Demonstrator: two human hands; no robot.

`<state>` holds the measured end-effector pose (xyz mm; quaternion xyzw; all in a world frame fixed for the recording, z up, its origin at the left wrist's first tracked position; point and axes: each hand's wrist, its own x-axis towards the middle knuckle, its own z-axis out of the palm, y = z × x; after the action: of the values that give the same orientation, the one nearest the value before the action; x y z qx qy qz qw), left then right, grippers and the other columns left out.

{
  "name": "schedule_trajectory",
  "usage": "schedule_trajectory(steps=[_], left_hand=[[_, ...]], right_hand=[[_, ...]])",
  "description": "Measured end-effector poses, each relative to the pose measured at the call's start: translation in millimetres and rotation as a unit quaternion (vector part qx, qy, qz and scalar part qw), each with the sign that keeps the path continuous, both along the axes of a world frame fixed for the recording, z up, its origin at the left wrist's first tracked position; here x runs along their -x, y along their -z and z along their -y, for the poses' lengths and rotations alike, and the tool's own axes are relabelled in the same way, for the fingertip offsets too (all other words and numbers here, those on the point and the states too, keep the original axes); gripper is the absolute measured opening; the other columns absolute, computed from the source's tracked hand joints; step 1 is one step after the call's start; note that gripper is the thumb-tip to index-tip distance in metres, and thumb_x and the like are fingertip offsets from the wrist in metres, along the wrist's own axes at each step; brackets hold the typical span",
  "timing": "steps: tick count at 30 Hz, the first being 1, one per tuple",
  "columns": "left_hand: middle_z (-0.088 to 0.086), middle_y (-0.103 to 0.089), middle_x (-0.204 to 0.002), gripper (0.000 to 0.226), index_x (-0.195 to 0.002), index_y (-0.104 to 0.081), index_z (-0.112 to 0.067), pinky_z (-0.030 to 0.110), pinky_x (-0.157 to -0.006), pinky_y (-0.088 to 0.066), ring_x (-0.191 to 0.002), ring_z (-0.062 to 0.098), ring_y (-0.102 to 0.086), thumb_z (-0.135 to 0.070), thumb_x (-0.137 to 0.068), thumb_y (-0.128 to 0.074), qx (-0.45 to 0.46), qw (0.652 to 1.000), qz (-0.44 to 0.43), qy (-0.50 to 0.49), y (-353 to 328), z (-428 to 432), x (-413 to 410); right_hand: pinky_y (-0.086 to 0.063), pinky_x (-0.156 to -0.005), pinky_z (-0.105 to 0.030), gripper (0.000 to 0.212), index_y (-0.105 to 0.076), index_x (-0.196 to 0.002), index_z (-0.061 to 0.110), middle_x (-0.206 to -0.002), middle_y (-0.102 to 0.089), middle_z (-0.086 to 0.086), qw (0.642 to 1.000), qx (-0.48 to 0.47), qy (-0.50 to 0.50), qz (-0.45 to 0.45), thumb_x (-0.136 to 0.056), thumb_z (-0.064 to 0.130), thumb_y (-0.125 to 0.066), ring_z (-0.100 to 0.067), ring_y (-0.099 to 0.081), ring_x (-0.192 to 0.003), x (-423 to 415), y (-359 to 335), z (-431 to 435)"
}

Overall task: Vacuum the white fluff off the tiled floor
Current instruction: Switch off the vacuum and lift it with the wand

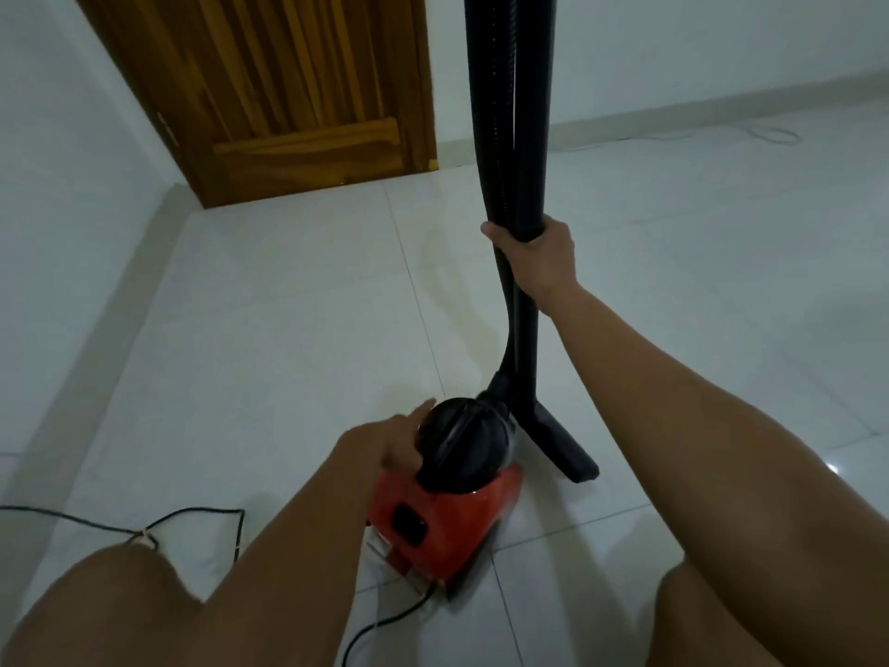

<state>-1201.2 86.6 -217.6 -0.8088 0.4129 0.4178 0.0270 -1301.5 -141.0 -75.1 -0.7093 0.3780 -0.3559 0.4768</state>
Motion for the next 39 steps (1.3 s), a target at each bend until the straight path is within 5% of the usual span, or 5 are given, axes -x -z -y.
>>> schedule_trajectory(steps=[5,25,31,35,39], left_hand=[[0.005,-0.033,-0.146,0.166,-0.135,0.039,-0.06,0.056,-0.091,-0.055,-0.127,0.039,-0.049,-0.027,-0.04,-0.094,0.021,0.999,0.037,-0.002,39.9,-34.3,11.6],[0.0,-0.062,-0.121,0.152,-0.15,0.017,-0.051,0.046,-0.086,-0.057,-0.106,0.028,-0.065,-0.052,-0.04,-0.087,0.0,0.989,0.145,0.036,40.9,-43.2,8.6],[0.009,-0.065,-0.113,0.05,-0.124,-0.063,-0.017,0.042,-0.089,-0.056,-0.099,0.026,-0.065,-0.044,-0.082,-0.058,0.138,0.979,0.126,-0.075,3.8,0.7,6.3],[0.008,-0.075,-0.079,0.052,-0.101,-0.07,-0.01,0.034,-0.074,-0.058,-0.073,0.023,-0.073,-0.059,-0.087,-0.062,0.125,0.959,-0.164,-0.197,-12.3,26.2,31.4],[0.008,-0.065,-0.068,0.035,-0.089,-0.063,-0.009,0.029,-0.059,-0.055,-0.053,0.019,-0.063,-0.042,-0.085,-0.075,0.155,0.96,-0.136,-0.189,5.8,32.2,37.7]], right_hand=[[-0.056,-0.073,-0.024,0.052,-0.071,-0.118,0.015,-0.094,-0.072,0.005,1.0,0.005,-0.013,0.01,-0.08,0.048,-0.082,-0.014,-0.07,-0.087,2.3,4.5,-5.0],[-0.062,-0.086,-0.038,0.061,-0.071,-0.122,0.014,-0.102,-0.075,0.002,1.0,-0.001,-0.006,0.026,-0.077,0.053,-0.083,-0.017,-0.071,-0.092,6.4,14.8,-11.5],[-0.062,-0.085,-0.036,0.059,-0.071,-0.122,0.013,-0.101,-0.075,0.001,1.0,0.0,-0.001,0.022,-0.078,0.051,-0.083,-0.017,-0.072,-0.091,13.8,12.4,-17.8],[-0.059,-0.079,-0.027,0.057,-0.071,-0.121,0.013,-0.099,-0.075,0.003,1.0,0.0,0.003,0.027,-0.079,0.048,-0.083,-0.015,-0.072,-0.089,15.2,8.2,-18.2],[-0.057,-0.073,-0.019,0.052,-0.071,-0.118,0.015,-0.095,-0.074,0.007,0.999,0.011,0.019,0.025,-0.08,0.049,-0.083,-0.008,-0.071,-0.086,15.9,0.5,-13.8]])
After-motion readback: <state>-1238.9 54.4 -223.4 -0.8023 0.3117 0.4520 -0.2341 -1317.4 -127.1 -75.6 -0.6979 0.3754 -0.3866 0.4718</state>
